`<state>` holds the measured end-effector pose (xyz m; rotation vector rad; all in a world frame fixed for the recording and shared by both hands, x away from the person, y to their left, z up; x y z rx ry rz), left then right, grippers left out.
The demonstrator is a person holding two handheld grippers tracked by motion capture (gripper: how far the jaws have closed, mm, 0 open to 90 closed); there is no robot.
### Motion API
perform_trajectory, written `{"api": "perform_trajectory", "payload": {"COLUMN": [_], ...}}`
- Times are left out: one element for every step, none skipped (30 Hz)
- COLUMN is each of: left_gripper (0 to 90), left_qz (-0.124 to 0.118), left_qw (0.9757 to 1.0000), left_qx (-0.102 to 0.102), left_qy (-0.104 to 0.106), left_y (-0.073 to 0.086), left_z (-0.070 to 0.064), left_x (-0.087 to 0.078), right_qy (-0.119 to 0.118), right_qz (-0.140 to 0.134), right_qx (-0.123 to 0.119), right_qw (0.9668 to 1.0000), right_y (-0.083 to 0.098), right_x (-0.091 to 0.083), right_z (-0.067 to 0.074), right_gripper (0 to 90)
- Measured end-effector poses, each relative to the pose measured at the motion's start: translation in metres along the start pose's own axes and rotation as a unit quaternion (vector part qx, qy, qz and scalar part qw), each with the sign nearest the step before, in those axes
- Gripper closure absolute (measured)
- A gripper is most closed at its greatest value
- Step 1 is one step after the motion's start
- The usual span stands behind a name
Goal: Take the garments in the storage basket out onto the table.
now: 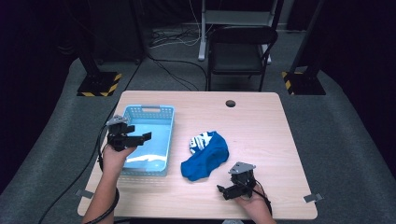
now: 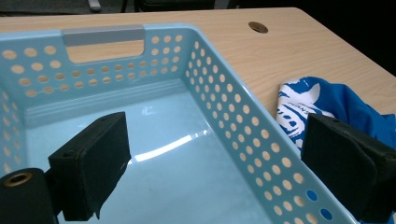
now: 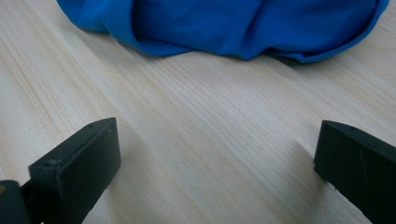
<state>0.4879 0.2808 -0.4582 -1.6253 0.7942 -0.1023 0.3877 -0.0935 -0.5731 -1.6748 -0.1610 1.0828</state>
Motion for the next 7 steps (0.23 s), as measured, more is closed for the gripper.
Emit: {"api": "perform_trajectory", "payload": {"left_gripper": [8.1,8.9,10.1,10.3,10.3,11.4,12.1], "left_qz": [-0.001,-0.003,-0.003,-0.004,-0.007,-0.009,-0.009], "left_qw": [1.0000,1.0000,0.9998,0.9997,0.9994,0.9987,0.9978], "left_qx": [0.000,-0.001,0.000,0.004,0.012,0.024,0.033], "left_qy": [0.001,0.007,0.017,0.024,0.032,0.045,0.058], "left_y": [0.000,-0.001,-0.001,-0.002,-0.004,-0.006,-0.008], "left_z": [0.001,-0.001,-0.005,-0.010,-0.017,-0.027,-0.038], "left_x": [-0.001,-0.001,0.000,0.001,0.002,0.004,0.006], "right_qy": [0.000,0.000,0.000,0.000,0.000,0.000,0.000], "right_qz": [0.000,0.000,0.000,0.000,0.000,0.000,0.000], "right_qx": [0.000,0.000,0.000,0.000,0.000,0.000,0.000], "right_qw": [1.0000,1.0000,1.0000,1.0000,1.0000,1.0000,1.0000], "right_y": [0.000,0.000,0.000,0.000,0.000,0.000,0.000], "right_x": [0.000,0.000,0.000,0.000,0.000,0.000,0.000], "right_z": [0.000,0.000,0.000,0.000,0.000,0.000,0.000], "right_gripper": [0.0,0.0,0.0,0.0,0.0,0.0,0.0]}}
Point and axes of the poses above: each handheld gripper's, and its own axes: x roughly forward along the jaws, y roughly out of its underside, z roughly to its left, the point moved 6 cm from there along x, roughly forward along the jaws, and after that the axes turned 10 degrees about -z, right-handed, at the moved point
